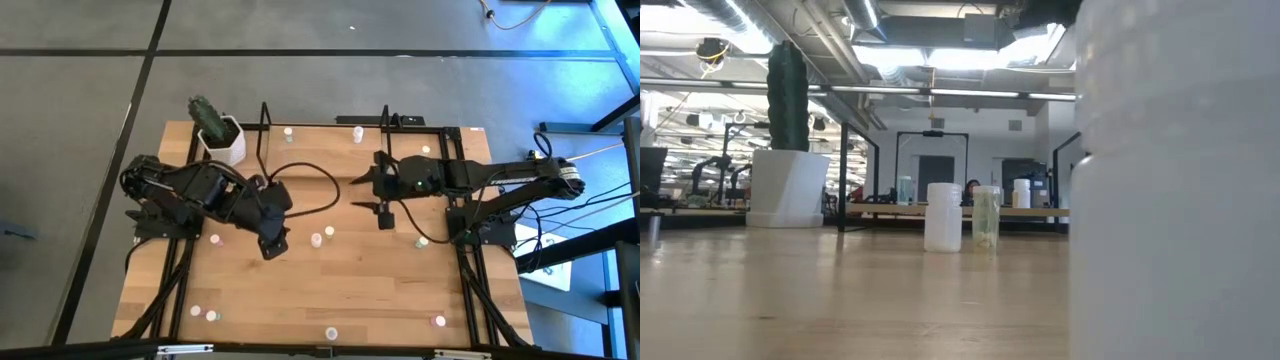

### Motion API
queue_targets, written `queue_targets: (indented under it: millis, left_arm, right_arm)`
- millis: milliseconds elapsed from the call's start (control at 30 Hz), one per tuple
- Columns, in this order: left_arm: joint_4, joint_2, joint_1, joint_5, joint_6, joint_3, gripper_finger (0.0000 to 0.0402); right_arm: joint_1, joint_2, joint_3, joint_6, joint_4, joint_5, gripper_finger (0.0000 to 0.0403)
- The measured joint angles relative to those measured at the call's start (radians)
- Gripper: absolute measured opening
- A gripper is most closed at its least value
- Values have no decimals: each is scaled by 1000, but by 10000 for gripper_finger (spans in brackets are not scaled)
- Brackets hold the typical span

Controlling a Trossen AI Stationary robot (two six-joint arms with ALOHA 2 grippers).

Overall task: Pick and place medicine bottles onto shelf by color
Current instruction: Put the center yellow pill bottle on the shelf

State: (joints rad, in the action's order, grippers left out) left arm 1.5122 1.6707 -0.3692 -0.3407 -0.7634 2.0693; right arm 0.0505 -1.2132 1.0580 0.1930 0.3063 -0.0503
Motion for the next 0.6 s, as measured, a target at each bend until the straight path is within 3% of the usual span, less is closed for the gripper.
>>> queue_targets:
  millis: [267,600]
  left_arm:
    - [39,0,-7,-20,-20,0,249]
    - [59,0,-7,-19,-16,0,249]
  right_arm:
    - [-16,-146,0,99,5,174,241]
    - [-21,-327,0,134,-4,212,241]
